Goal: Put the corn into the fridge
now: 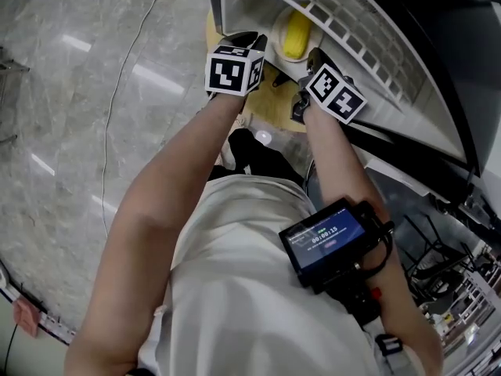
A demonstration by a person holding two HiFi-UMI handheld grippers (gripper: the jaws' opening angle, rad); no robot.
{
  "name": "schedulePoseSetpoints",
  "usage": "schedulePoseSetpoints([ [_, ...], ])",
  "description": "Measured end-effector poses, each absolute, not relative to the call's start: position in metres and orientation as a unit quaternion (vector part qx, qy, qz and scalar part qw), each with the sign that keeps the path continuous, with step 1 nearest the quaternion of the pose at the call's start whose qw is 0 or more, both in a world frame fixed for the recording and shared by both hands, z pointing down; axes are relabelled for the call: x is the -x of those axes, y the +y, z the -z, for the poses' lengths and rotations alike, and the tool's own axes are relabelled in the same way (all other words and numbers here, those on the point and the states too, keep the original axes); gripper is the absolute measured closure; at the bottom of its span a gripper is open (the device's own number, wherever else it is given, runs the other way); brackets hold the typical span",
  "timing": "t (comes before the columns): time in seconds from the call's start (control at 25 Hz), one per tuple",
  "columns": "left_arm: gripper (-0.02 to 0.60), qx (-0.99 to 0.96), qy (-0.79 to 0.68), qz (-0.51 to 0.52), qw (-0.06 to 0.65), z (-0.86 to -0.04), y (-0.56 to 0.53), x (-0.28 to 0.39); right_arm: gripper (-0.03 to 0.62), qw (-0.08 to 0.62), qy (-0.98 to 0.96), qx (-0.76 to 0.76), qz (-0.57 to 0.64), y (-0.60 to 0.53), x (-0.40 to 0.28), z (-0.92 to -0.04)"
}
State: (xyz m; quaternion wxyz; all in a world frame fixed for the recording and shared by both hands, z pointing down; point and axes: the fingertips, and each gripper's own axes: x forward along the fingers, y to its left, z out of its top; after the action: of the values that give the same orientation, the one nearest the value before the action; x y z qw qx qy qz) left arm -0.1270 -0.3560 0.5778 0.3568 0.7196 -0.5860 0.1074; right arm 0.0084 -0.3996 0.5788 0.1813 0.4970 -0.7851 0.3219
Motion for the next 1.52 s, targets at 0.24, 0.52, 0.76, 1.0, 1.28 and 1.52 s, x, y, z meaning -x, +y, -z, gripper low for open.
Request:
schedulePoseSetpoints([
  [0.24,0.574,-0.726,-0.589,-0.089,0.345,-0.552,-0.319,0.129,0.586,0.173,-0.812,-0.463,-0.309,-0.373,0.006,-0.561],
  [0.52,0.574,-0.747,-0.568,-0.056,0.340,-0.528,-0.265,0.125,0.586,0.163,-0.844,-0.417,-0.296,-0.342,0.022,-0.537],
  [0.76,0.574,-0.757,-0.562,-0.039,0.331,-0.511,-0.220,0.135,0.586,0.147,-0.865,-0.381,-0.292,-0.306,0.026,-0.517],
  [1.0,0.574,-0.768,-0.552,-0.022,0.324,-0.495,-0.184,0.144,0.586,0.118,-0.883,-0.352,-0.287,-0.274,0.032,-0.490],
  [1.28,0.574,-0.787,-0.538,0.010,0.302,-0.468,-0.158,0.146,0.586,0.098,-0.898,-0.328,-0.278,-0.240,0.028,-0.469],
  [1.52,0.574,-0.804,-0.522,0.015,0.285,-0.453,-0.134,0.136,0.586,0.089,-0.901,-0.318,-0.280,-0.207,0.024,-0.463],
])
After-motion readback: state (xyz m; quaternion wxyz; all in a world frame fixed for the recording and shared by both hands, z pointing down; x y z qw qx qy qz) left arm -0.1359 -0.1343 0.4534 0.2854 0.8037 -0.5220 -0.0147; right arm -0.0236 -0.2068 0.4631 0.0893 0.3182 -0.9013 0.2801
